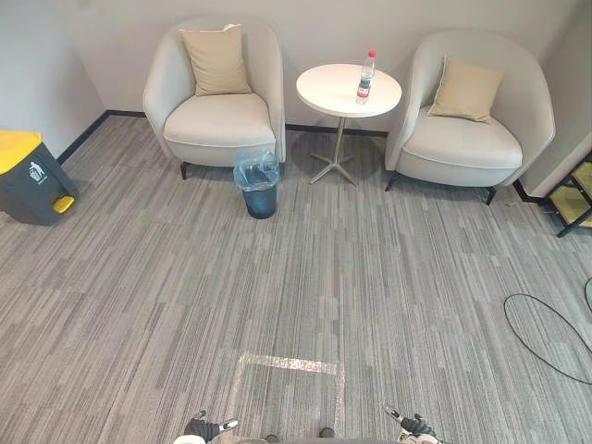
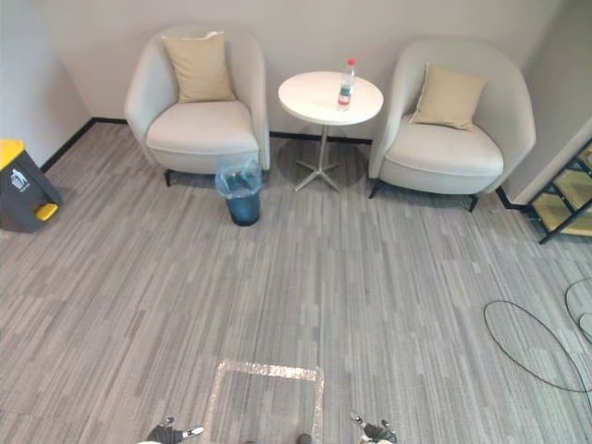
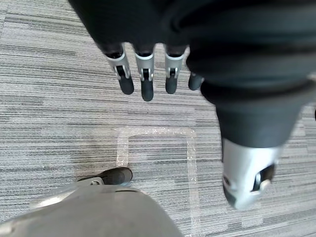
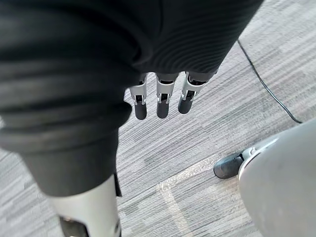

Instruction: Gather rubbish on tea table into small bin, then transfer packed bag to large trash can.

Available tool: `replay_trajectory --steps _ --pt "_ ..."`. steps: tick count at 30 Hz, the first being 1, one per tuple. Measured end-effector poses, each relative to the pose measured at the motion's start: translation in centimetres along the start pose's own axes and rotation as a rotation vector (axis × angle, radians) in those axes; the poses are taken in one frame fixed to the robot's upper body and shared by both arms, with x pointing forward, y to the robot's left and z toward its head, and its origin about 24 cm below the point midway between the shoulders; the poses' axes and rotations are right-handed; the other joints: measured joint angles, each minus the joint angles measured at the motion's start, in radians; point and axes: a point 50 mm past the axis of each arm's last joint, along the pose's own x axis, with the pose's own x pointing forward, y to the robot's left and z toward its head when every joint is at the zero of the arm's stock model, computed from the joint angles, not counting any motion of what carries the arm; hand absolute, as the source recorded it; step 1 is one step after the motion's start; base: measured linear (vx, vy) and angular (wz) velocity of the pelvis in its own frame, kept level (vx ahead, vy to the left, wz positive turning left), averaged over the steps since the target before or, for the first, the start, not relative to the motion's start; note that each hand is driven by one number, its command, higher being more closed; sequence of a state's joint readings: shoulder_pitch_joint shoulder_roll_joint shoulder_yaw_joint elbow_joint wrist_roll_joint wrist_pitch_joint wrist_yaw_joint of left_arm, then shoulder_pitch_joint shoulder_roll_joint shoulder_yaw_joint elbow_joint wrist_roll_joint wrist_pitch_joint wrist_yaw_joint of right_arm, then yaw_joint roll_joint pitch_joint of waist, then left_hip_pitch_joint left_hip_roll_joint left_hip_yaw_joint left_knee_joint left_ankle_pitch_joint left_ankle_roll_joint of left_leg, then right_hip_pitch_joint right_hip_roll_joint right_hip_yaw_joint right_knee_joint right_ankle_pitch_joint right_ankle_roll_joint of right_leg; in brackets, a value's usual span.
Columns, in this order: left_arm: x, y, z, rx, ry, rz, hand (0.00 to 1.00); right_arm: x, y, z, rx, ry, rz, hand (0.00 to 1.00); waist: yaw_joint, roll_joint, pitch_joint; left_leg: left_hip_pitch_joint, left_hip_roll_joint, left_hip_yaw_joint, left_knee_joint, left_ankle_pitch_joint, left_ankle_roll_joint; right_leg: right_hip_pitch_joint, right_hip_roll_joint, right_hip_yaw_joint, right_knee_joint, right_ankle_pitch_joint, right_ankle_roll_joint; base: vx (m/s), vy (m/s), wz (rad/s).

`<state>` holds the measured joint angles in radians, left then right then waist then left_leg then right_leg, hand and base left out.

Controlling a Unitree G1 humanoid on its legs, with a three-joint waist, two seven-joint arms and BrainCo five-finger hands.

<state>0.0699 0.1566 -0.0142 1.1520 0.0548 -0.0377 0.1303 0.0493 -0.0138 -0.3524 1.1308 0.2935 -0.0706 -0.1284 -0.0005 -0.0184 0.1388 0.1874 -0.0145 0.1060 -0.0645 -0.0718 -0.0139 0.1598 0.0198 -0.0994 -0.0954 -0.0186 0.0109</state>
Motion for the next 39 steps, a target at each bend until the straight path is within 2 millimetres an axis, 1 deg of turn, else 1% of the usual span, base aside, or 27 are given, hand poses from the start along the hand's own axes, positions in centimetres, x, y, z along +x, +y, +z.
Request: replay_trajectory --steps 8,10,12,13,14,15,16,17,19,20,22,23,24,25,26,27,28,29,30,31,32,33,34,35,37,38,39 --pt "0.1 0.3 0.1 -0.056 0.002 0.015 0.0 -0.1 0.0 -0.2 0.069 0.003 -0.01 0.0 -0.001 -0.004 0.013 -0.015 0.005 0.007 0.001 -0.001 -0.003 -0.008 0.004 0.001 0.006 -0.002 -0.002 0.0 -0.001 -0.01" --pt "0.1 0.5 0.4 -0.085 -0.008 0.025 0.0 -0.1 -0.1 -0.2 0.093 -0.003 -0.013 0.0 -0.001 -0.001 0.017 -0.05 0.01 0.023 0.044 -0.024 -0.027 -0.019 0.005 0.004 0.008 -0.006 -0.007 0.0 -0.022 -0.08" --pt "0.1 0.5 1.1 -0.099 -0.035 0.028 0.0 -0.1 -0.1 0.1 0.113 -0.016 -0.014 0.0 -0.001 -0.001 0.033 -0.105 0.031 0.056 0.189 -0.089 -0.036 -0.032 0.009 0.005 0.045 -0.039 -0.022 0.01 -0.056 -0.07" --pt "0.1 0.5 1.5 -0.108 -0.05 0.031 0.0 -0.1 0.0 0.1 0.136 -0.021 -0.012 0.0 -0.001 0.0 0.044 -0.147 0.047 0.094 0.302 -0.115 -0.049 -0.04 0.008 0.019 0.067 -0.069 -0.045 -0.02 -0.055 -0.1" --pt "0.1 0.7 1.9 -0.124 -0.064 0.038 0.0 -0.2 0.1 0.2 0.147 -0.029 -0.007 0.0 0.0 -0.004 0.054 -0.182 0.059 0.119 0.4 -0.122 -0.052 -0.038 0.005 0.029 0.085 -0.084 -0.058 -0.03 -0.067 -0.23" --pt "0.1 1.0 2.2 -0.154 -0.082 0.049 0.0 -0.3 0.6 0.4 0.147 -0.042 0.009 0.0 0.008 -0.01 0.066 -0.278 0.093 0.164 0.616 -0.137 -0.043 -0.036 -0.002 0.052 0.129 -0.112 -0.083 0.04 -0.079 -0.43" --pt "0.0 0.7 2.1 -0.189 -0.086 0.049 0.0 -0.3 0.4 0.7 0.161 -0.06 0.006 0.0 0.011 -0.002 0.068 -0.351 0.12 0.161 0.735 -0.178 -0.029 -0.043 -0.002 0.073 0.17 -0.143 -0.095 0.06 -0.072 -0.47" --pt "-0.1 0.7 2.0 -0.195 -0.088 0.048 0.0 -0.3 0.4 0.8 0.162 -0.063 0.003 0.0 0.01 0.004 0.066 -0.371 0.129 0.161 0.749 -0.186 -0.026 -0.043 -0.003 0.079 0.176 -0.149 -0.096 0.16 -0.003 -0.52" --pt "-0.1 0.2 2.0 -0.21 -0.087 0.039 0.0 -0.2 0.0 1.3 0.159 -0.077 -0.003 0.0 0.012 0.027 0.063 -0.441 0.142 0.156 0.641 -0.18 -0.024 -0.04 -0.011 0.137 0.178 -0.168 -0.096 0.24 0.097 -0.59" --pt "-0.1 0.3 2.1 -0.211 -0.087 0.039 0.0 -0.2 0.0 1.3 0.159 -0.078 -0.004 0.0 0.013 0.027 0.063 -0.446 0.139 0.156 0.614 -0.176 -0.026 -0.04 -0.015 0.145 0.178 -0.171 -0.093 0.32 0.151 -0.69" --pt "-0.1 0.1 2.1 -0.213 -0.088 0.042 0.0 -0.2 0.2 1.6 0.162 -0.09 -0.003 0.0 0.016 0.028 0.061 -0.454 0.089 0.101 0.416 -0.101 -0.034 -0.04 -0.045 0.206 0.181 -0.192 -0.075 0.4 0.228 -0.82" --pt "-0.2 -0.2 2.0 -0.218 -0.081 0.044 0.0 -0.2 -0.1 1.8 0.157 -0.098 -0.007 0.0 0.02 0.042 0.052 -0.441 0.069 0.017 0.312 -0.06 -0.018 -0.053 -0.05 0.248 0.2 -0.226 -0.054 0.28 0.199 -0.87" --pt "-0.2 -0.3 1.9 -0.22 -0.078 0.044 0.0 -0.2 -0.1 1.8 0.155 -0.099 -0.009 0.0 0.024 0.046 0.05 -0.439 0.068 0.013 0.314 -0.029 -0.026 -0.056 -0.05 0.261 0.213 -0.241 -0.047 0.4 0.296 -1.16" --pt "-0.1 0.2 1.8 -0.215 -0.076 0.055 0.0 -0.2 -0.1 1.5 0.156 -0.087 -0.011 0.0 0.039 0.029 0.04 -0.426 0.059 0.057 0.347 -0.026 -0.014 -0.056 -0.074 0.293 0.26 -0.271 -0.022 0.45 0.259 -1.13" --pt "-0.1 0.7 1.8 -0.208 -0.079 0.068 0.0 -0.3 0.2 0.9 0.152 -0.071 -0.002 0.0 0.046 -0.003 0.016 -0.405 0.049 0.115 0.361 -0.062 0.0 -0.086 -0.103 0.293 0.34 -0.287 0.012 0.54 0.302 -1.11" --pt "-0.1 0.8 1.9 -0.206 -0.08 0.069 0.0 -0.4 0.3 0.9 0.145 -0.072 0.002 0.0 0.049 -0.007 0.015 -0.392 0.049 0.13 0.363 -0.069 0.005 -0.097 -0.108 0.287 0.372 -0.286 0.019 0.44 0.197 -0.99" --pt "0.0 0.9 2.0 -0.201 -0.078 0.068 0.0 -0.4 0.5 1.0 0.121 -0.08 0.013 0.0 0.054 -0.012 0.014 -0.336 0.043 0.166 0.36 -0.097 0.024 -0.141 -0.114 0.268 0.512 -0.278 0.051 0.33 0.166 -0.6" --pt "0.0 0.9 2.1 -0.198 -0.078 0.068 0.0 -0.4 0.6 1.1 0.119 -0.084 0.02 0.0 0.049 -0.013 0.014 -0.319 0.04 0.172 0.354 -0.1 0.028 -0.159 -0.118 0.26 0.563 -0.273 0.069 0.39 0.196 -0.59" --pt "0.1 0.9 2.4 -0.178 -0.087 0.062 0.0 -0.4 0.8 1.3 0.117 -0.092 0.033 0.0 0.041 -0.014 0.013 -0.276 0.031 0.177 0.34 -0.111 0.046 -0.214 -0.131 0.226 0.708 -0.248 0.131 0.36 0.169 -0.31" --pt "0.2 0.6 3.2 -0.165 -0.107 0.051 0.0 -0.3 0.7 1.7 0.104 -0.103 0.038 0.0 0.038 -0.009 0.017 -0.227 0.031 0.177 0.324 -0.131 0.05 -0.273 -0.143 0.172 0.869 -0.247 0.154 0.34 0.148 -0.26" --pt "0.2 0.4 3.5 -0.161 -0.115 0.044 0.0 -0.3 0.7 1.7 0.091 -0.105 0.038 0.0 0.038 -0.007 0.019 -0.207 0.031 0.176 0.318 -0.137 0.049 -0.292 -0.15 0.144 0.915 -0.251 0.146 0.32 0.103 -0.18" --pt "0.2 -0.5 4.3 -0.154 -0.134 0.019 0.0 -0.3 0.7 1.9 0.07 -0.109 0.04 0.0 0.038 -0.003 0.023 -0.145 0.032 0.172 0.285 -0.139 0.049 -0.321 -0.169 0.083 0.977 -0.27 0.113 0.36 0.063 -0.11" --pt "0.1 -1.6 4.8 -0.169 -0.14 -0.01 0.0 -0.3 0.6 2.0 0.06 -0.113 0.043 0.0 0.034 0.012 0.031 -0.074 0.041 0.172 0.24 -0.139 0.049 -0.339 -0.179 0.018 0.974 -0.292 0.082 0.3 0.041 -0.08" --pt "0.1 -1.9 4.8 -0.175 -0.142 -0.016 0.0 -0.3 0.7 2.0 0.056 -0.114 0.045 0.0 0.032 0.012 0.03 -0.058 0.045 0.172 0.232 -0.139 0.049 -0.343 -0.179 0.003 0.96 -0.297 0.073 0.34 -0.018 0.09" --pt "0.0 -2.8 5.2 -0.193 -0.147 -0.04 0.0 -0.3 0.9 2.0 0.025 -0.117 0.058 0.0 0.012 0.006 0.028 -0.027 0.068 0.162 0.216 -0.139 0.049 -0.381 -0.175 -0.051 0.82 -0.303 0.068 0.3 -0.107 0.3" --pt "-0.1 -3.4 5.3 -0.192 -0.145 -0.058 0.0 -0.3 0.9 1.9 0.027 -0.114 0.063 0.0 -0.001 0.006 0.028 -0.021 0.079 0.146 0.203 -0.139 0.048 -0.426 -0.169 -0.045 0.653 -0.255 0.061 0.28 -0.177 0.35" --pt "-0.1 -3.5 5.5 -0.194 -0.147 -0.06 0.0 -0.3 1.0 1.9 0.028 -0.117 0.064 0.0 -0.001 0.005 0.028 -0.02 0.081 0.14 0.2 -0.14 0.046 -0.439 -0.167 -0.033 0.601 -0.226 0.059 0.36 -0.259 0.38"
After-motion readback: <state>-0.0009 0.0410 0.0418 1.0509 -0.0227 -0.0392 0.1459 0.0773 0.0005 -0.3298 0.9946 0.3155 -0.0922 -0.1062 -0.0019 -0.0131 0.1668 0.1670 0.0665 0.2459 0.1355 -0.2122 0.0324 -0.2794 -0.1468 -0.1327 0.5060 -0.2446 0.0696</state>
